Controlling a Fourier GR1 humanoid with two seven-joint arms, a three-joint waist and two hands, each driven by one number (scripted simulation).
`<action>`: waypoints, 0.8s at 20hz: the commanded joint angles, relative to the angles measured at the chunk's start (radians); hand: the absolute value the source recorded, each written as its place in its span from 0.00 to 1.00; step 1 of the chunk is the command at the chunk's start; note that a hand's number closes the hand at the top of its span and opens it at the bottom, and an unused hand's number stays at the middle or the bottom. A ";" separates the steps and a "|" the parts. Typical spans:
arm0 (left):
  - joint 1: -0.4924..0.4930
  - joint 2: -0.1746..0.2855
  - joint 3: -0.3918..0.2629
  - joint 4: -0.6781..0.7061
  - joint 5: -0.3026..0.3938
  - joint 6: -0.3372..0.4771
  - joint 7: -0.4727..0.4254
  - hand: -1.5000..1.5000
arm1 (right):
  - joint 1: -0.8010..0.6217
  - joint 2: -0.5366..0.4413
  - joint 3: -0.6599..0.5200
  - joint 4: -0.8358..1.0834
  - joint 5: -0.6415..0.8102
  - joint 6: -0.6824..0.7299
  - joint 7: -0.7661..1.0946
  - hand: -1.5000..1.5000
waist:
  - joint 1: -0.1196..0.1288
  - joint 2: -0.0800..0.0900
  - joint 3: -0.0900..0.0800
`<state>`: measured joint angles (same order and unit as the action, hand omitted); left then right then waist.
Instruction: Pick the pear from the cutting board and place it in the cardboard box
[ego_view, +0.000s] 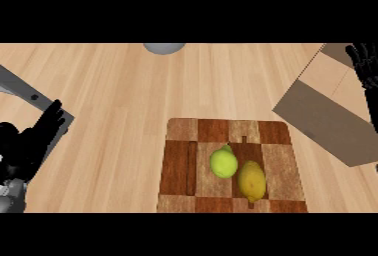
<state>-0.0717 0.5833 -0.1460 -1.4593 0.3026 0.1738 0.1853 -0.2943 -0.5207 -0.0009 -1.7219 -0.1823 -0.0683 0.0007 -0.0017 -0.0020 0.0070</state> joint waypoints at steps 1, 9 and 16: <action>0.009 0.005 0.019 0.044 -0.037 -0.030 -0.075 0.50 | 0.129 0.049 0.018 -0.128 0.113 -0.129 0.031 0.00 | -0.013 -0.001 -0.008; 0.063 0.030 -0.001 0.011 -0.110 0.047 -0.102 0.50 | 0.513 0.102 -0.198 -0.076 0.352 -0.505 0.068 0.00 | -0.253 -0.029 -0.011; 0.071 0.002 -0.055 -0.006 -0.164 0.045 -0.178 0.50 | 0.858 0.205 0.056 -0.316 0.696 -0.593 -0.075 0.00 | -0.125 -0.011 -0.018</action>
<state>-0.0037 0.5885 -0.1832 -1.4595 0.1615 0.2222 0.0386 0.3925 -0.3353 -0.0374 -1.9670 0.3410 -0.6215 -0.0639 -0.1641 -0.0264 -0.0059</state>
